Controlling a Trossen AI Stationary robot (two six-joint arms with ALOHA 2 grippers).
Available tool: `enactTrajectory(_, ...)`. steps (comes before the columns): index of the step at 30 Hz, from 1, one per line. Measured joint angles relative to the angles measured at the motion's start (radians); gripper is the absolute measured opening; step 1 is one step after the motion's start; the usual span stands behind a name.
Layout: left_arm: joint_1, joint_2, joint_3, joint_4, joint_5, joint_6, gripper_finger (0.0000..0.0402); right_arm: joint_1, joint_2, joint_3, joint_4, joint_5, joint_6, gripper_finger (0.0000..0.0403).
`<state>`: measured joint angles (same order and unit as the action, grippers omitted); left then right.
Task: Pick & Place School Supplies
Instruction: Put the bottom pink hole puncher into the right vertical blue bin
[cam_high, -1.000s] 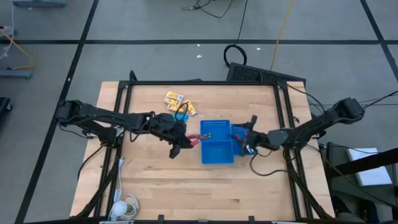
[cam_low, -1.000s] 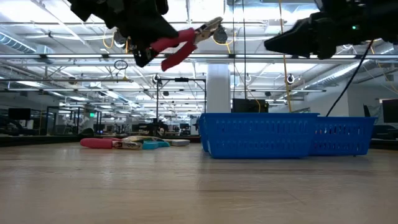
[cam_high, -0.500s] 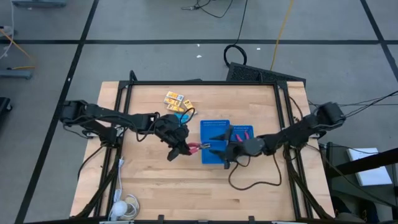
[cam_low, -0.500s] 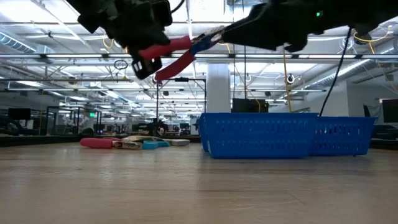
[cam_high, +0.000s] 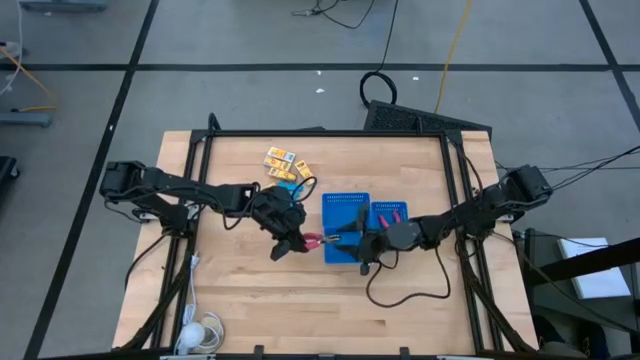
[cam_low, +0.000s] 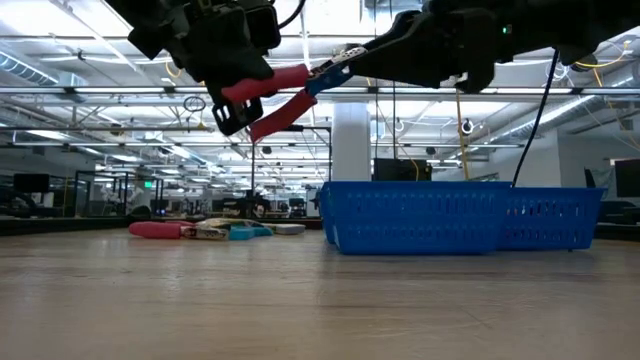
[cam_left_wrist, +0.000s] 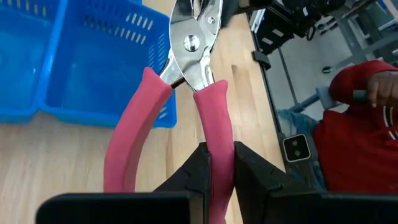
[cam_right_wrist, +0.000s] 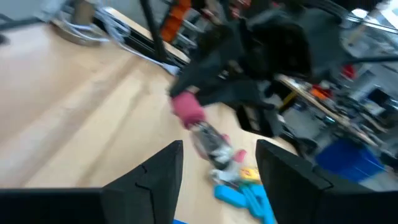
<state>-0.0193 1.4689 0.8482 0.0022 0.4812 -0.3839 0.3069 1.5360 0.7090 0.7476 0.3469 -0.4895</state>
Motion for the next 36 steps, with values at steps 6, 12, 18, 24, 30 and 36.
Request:
enactTrajectory(6, 0.004, 0.000, 0.000, -0.002, -0.001, -0.012, 0.0054, -0.004, 0.000, 0.000, -0.021, -0.010, 0.004, 0.0171)
enactTrajectory(12, 0.004, 0.000, 0.000, 0.004, -0.001, -0.013, 0.0046, -0.013, 0.000, 0.000, -0.020, -0.012, 0.003, 0.0155)
enactTrajectory(18, 0.004, 0.000, 0.000, 0.009, 0.002, -0.014, 0.0047, -0.027, 0.000, 0.000, -0.035, -0.012, -0.005, 0.0132)
enactTrajectory(24, 0.003, 0.000, 0.000, 0.009, 0.008, -0.014, 0.0056, -0.027, 0.000, 0.000, -0.030, -0.043, -0.027, 0.0098)
enactTrajectory(30, 0.003, 0.000, 0.000, 0.009, 0.013, -0.012, 0.0045, -0.027, 0.000, 0.000, -0.014, -0.063, -0.027, 0.0074)
enactTrajectory(36, 0.003, 0.000, 0.000, 0.009, 0.005, -0.019, 0.0059, -0.032, 0.000, 0.000, -0.011, -0.066, -0.028, 0.0084)
